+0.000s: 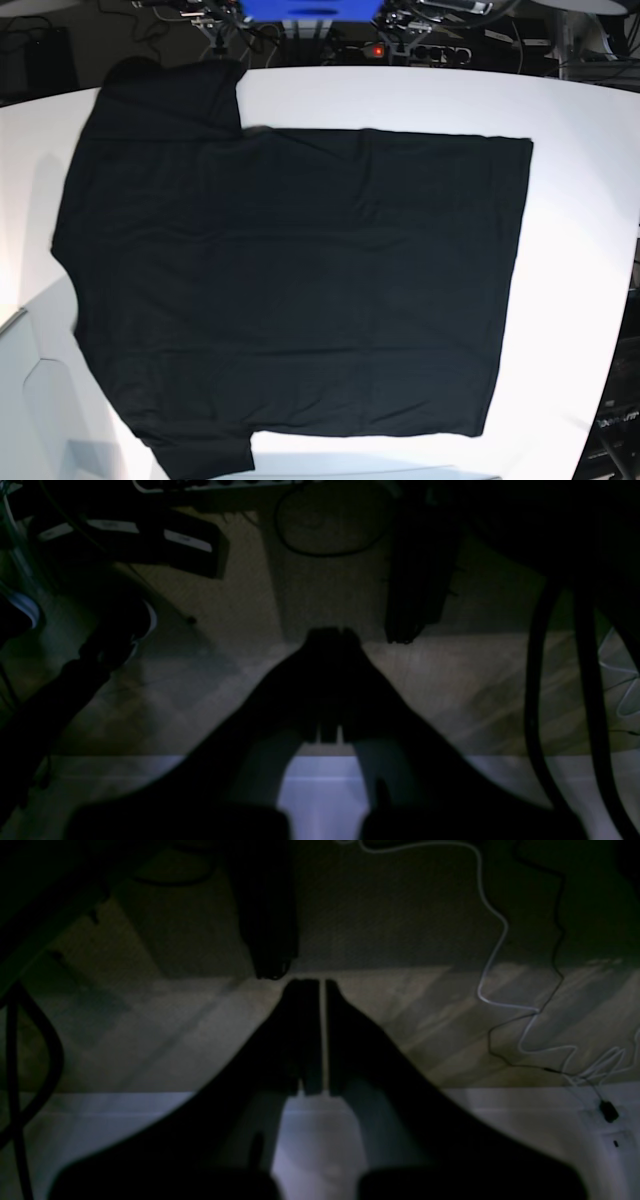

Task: Fold the T-shirt properly
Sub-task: 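Lower both grippers toward the shirt's shoulder corners at the collar edge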

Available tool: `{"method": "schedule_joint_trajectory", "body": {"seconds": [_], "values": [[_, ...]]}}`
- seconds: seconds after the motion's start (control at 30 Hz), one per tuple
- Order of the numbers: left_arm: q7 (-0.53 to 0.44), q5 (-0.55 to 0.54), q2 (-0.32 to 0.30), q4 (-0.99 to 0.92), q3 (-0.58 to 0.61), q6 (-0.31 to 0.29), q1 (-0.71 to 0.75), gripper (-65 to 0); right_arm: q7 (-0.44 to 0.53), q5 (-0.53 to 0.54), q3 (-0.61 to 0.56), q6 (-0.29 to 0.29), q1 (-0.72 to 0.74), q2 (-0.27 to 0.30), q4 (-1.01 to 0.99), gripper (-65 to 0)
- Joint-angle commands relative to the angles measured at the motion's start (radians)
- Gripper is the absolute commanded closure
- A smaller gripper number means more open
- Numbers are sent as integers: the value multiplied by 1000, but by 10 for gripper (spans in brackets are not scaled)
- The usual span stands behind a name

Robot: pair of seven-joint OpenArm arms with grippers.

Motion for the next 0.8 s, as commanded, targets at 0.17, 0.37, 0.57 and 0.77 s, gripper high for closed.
{"method": "schedule_joint_trajectory", "body": {"seconds": [0.17, 0.37, 0.57, 0.77], "values": [[-1, -1, -2, -1, -1, 14, 3, 0, -3, 5, -1, 15, -6, -1, 2, 0], [-1, -1, -2, -1, -1, 15, 3, 0, -3, 5, -1, 15, -6, -1, 2, 0], [-1, -1, -2, -1, -1, 15, 5, 0, -3, 5, -1, 15, -6, -1, 2, 0], [-1, -1, -4, -1, -1, 11, 8, 0, -9, 5, -1, 15, -52, -1, 63, 0]]}}
